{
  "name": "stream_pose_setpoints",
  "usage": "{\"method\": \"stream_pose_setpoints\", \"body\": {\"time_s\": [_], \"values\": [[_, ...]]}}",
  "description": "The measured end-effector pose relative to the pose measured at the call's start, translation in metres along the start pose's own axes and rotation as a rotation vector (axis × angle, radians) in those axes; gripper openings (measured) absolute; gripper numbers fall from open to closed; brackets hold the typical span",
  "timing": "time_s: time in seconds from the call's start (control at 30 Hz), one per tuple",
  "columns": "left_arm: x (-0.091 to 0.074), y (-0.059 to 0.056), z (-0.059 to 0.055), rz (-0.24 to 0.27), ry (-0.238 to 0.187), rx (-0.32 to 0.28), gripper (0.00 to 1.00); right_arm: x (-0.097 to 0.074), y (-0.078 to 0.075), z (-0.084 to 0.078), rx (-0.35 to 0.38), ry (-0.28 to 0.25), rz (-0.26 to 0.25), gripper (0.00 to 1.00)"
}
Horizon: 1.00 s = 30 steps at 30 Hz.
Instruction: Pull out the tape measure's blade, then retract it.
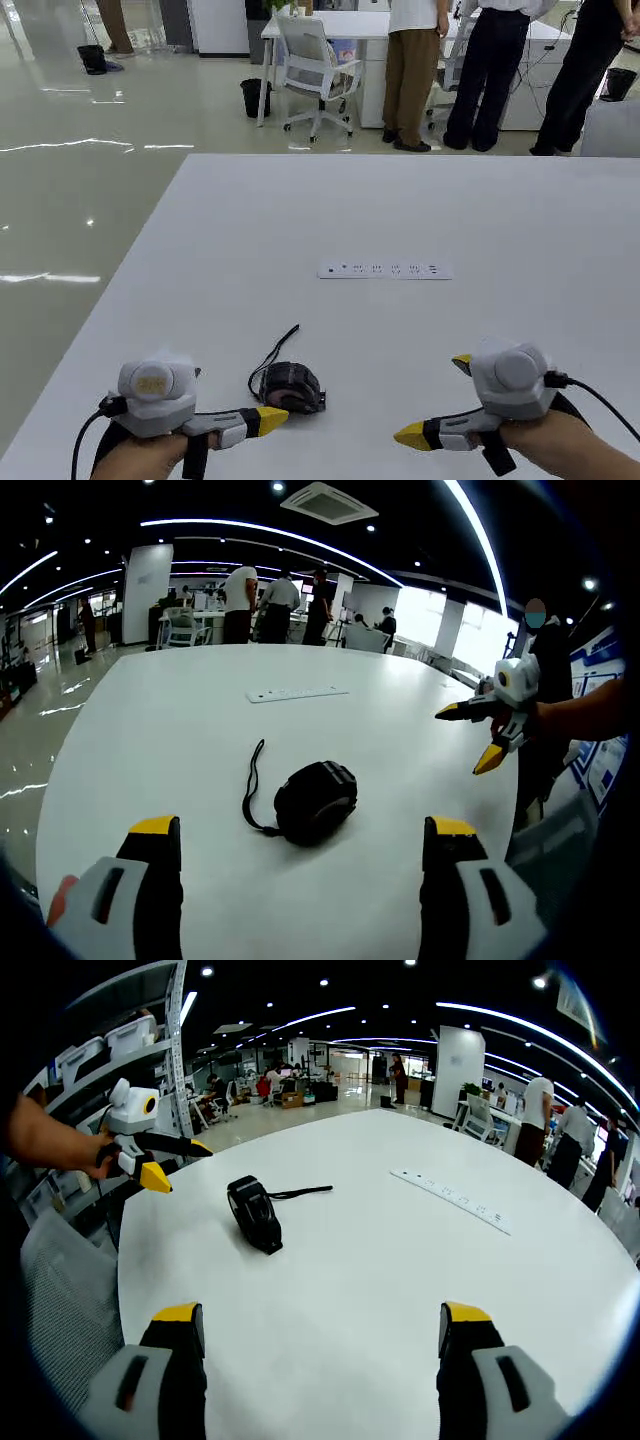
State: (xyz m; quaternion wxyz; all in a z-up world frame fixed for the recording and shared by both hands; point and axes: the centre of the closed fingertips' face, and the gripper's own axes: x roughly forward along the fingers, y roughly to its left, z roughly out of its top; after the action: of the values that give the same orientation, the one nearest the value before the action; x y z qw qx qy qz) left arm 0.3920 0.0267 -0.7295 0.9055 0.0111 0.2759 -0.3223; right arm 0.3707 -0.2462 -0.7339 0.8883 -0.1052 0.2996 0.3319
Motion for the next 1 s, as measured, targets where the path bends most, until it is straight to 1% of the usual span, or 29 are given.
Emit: {"method": "stream_pose_setpoints", "body": {"time_s": [0.03, 0.07, 0.1, 0.13, 0.17, 0.2, 0.27, 0.3, 0.33, 0.37, 0.4, 0.47, 0.5, 0.53, 0.63, 0.67, 0.73, 0.77, 0.83, 0.87, 0.93, 1.0], "values": [[-0.002, 0.002, -0.002, 0.001, 0.007, 0.0, 0.99, -0.005, -0.002, -0.001, 0.014, -0.006, 0.005, 1.0], [-0.005, 0.003, -0.003, -0.006, 0.011, -0.023, 0.99, -0.01, -0.004, -0.001, 0.06, -0.024, -0.001, 1.0], [-0.011, 0.005, -0.001, -0.002, -0.01, -0.039, 0.99, -0.017, -0.012, -0.007, 0.067, -0.011, -0.027, 1.0], [-0.014, 0.007, -0.001, 0.006, -0.013, -0.033, 0.99, -0.022, -0.013, -0.009, 0.057, -0.016, -0.025, 1.0], [-0.019, 0.009, 0.0, 0.013, -0.018, -0.03, 0.99, -0.027, -0.014, -0.011, 0.062, -0.027, -0.025, 1.0], [-0.024, 0.012, 0.001, 0.016, -0.031, -0.033, 0.99, -0.032, -0.018, -0.015, 0.083, -0.029, -0.038, 1.0], [-0.03, 0.017, 0.001, 0.025, -0.038, -0.038, 0.99, -0.04, -0.022, -0.021, 0.08, -0.027, -0.049, 1.0], [-0.034, 0.022, -0.001, 0.029, -0.041, -0.044, 0.99, -0.046, -0.024, -0.026, 0.082, -0.022, -0.063, 1.0], [-0.037, 0.025, -0.006, 0.024, -0.025, -0.075, 0.99, -0.053, -0.027, -0.029, 0.084, -0.034, -0.077, 1.0], [-0.039, 0.028, -0.011, 0.034, -0.006, -0.083, 0.99, -0.058, -0.029, -0.032, 0.097, -0.034, -0.086, 1.0], [-0.042, 0.03, -0.012, 0.041, -0.006, -0.079, 0.99, -0.062, -0.032, -0.037, 0.113, -0.029, -0.097, 1.0], [-0.05, 0.034, -0.01, 0.057, -0.022, -0.07, 0.99, -0.072, -0.033, -0.043, 0.135, -0.037, -0.098, 1.0], [-0.054, 0.037, -0.01, 0.064, -0.029, -0.076, 0.99, -0.076, -0.035, -0.046, 0.15, -0.038, -0.106, 1.0], [-0.058, 0.041, -0.009, 0.073, -0.036, -0.084, 0.99, -0.081, -0.038, -0.051, 0.149, -0.038, -0.117, 1.0], [-0.067, 0.044, -0.01, 0.068, -0.05, -0.104, 0.99, -0.093, -0.042, -0.06, 0.17, -0.048, -0.129, 1.0], [-0.069, 0.045, -0.012, 0.067, -0.047, -0.103, 0.99, -0.096, -0.043, -0.064, 0.172, -0.043, -0.136, 1.0], [-0.074, 0.048, -0.019, 0.074, -0.024, -0.082, 0.99, -0.104, -0.046, -0.074, 0.176, -0.03, -0.149, 1.0], [-0.076, 0.05, -0.022, 0.072, -0.023, -0.078, 0.99, -0.108, -0.046, -0.079, 0.184, -0.028, -0.153, 1.0], [-0.081, 0.05, -0.024, 0.074, -0.016, -0.068, 0.99, -0.113, -0.046, -0.084, 0.186, -0.025, -0.159, 1.0], [-0.084, 0.051, -0.025, 0.079, -0.014, -0.058, 0.99, -0.117, -0.043, -0.086, 0.185, -0.024, -0.159, 1.0], [-0.09, 0.055, -0.029, 0.087, -0.009, -0.053, 0.99, -0.122, -0.042, -0.09, 0.173, -0.019, -0.167, 1.0], [-0.099, 0.059, -0.032, 0.098, -0.007, -0.049, 0.99, -0.13, -0.04, -0.095, 0.183, -0.021, -0.168, 1.0]]}}
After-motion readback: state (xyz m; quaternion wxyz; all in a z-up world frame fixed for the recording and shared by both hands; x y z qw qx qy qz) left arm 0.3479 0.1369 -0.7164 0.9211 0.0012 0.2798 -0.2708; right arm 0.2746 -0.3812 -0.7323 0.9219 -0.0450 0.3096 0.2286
